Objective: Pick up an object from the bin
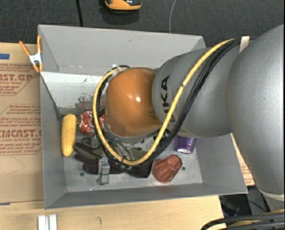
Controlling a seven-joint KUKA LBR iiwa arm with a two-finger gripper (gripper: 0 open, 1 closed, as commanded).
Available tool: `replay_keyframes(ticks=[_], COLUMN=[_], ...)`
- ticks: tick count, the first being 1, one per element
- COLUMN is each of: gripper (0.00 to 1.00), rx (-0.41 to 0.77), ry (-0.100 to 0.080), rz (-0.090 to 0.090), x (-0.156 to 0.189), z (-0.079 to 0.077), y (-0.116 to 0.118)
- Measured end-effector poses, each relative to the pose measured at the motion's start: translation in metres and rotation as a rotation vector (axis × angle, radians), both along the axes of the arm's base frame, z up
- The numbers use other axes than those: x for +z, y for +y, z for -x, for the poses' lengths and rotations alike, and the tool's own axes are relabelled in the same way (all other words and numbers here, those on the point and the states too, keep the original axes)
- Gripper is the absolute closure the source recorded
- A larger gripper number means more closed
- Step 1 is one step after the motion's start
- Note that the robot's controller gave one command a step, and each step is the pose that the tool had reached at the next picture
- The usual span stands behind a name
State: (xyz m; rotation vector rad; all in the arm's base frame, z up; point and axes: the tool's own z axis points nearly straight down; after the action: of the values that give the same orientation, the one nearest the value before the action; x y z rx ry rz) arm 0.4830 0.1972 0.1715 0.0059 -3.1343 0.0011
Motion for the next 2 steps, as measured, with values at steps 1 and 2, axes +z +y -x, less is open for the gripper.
replay_keyframes(ticks=[1, 2], gripper=[0.0, 0.0], rx=[-0.003, -0.005], ry=[-0.007, -0.009], rz=[-0.002, -0.002], x=[0.0046, 0.0037], z=[-0.002, -0.0026], y=[-0.0011, -0.0014])
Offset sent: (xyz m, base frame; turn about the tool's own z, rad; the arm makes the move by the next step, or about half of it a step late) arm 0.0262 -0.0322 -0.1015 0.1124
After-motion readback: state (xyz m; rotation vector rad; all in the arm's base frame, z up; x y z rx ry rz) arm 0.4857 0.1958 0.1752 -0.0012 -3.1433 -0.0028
